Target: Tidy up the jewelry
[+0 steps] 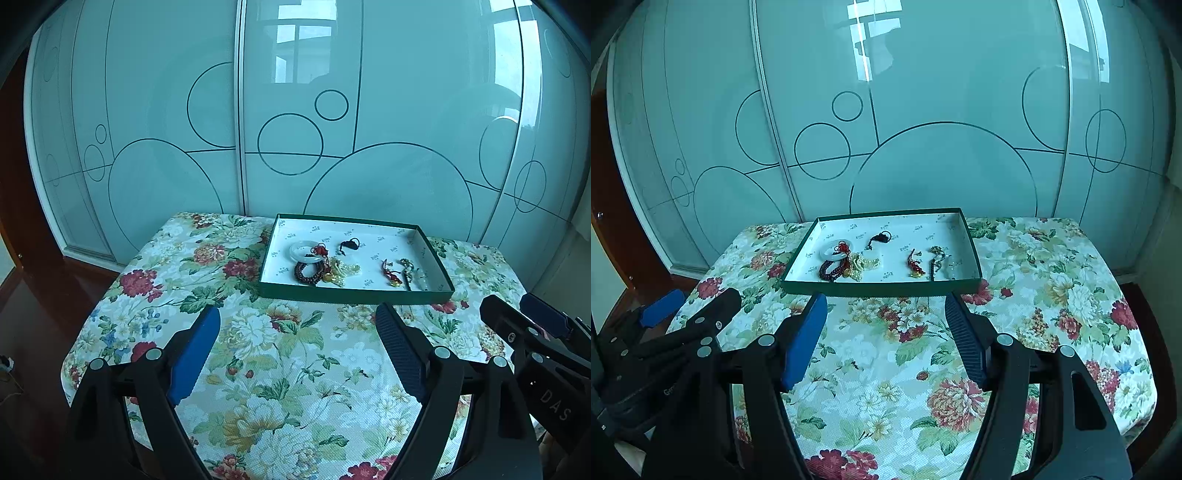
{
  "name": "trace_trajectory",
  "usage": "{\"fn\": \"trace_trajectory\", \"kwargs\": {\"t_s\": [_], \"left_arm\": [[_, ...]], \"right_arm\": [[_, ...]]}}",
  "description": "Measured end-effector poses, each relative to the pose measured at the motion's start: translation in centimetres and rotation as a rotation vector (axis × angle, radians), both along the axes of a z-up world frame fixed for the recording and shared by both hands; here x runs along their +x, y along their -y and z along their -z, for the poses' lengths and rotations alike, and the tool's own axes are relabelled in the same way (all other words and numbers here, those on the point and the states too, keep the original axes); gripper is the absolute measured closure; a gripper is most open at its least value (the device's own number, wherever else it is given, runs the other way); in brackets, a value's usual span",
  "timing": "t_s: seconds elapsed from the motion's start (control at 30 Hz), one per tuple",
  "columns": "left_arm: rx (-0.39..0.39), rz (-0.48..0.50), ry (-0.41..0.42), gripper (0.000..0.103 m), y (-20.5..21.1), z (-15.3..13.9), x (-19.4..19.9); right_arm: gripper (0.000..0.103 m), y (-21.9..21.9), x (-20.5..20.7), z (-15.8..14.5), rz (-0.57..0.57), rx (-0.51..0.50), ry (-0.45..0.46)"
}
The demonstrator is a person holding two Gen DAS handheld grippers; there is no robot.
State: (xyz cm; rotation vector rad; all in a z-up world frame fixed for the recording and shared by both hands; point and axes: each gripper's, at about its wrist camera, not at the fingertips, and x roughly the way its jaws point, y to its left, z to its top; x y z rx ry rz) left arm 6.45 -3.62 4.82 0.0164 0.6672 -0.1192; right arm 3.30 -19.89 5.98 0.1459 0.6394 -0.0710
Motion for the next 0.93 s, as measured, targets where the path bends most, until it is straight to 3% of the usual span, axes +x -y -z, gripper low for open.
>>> {"fn": "trace_trajectory", "kwargs": {"t_s": [0.4, 0.7, 0.93], "left_arm": [[0.011, -0.014, 0.031, 0.016, -0.2, 0.4, 0.1], [0.036, 0.027, 0.071, 0.016, 0.0, 1.0, 0.6], [0.022, -0.034, -0.036, 0.016, -3.0, 4.4, 4.1]], "right_arm": [[0.036, 0.2, 0.3, 1.1, -0.001, 0.002, -0.016], [0.036, 1.1, 1.0, 3.0, 0.006, 0.006, -0.056], [0.029, 4.7, 2.1, 5.2, 0.067, 0.012, -0.094]]}}
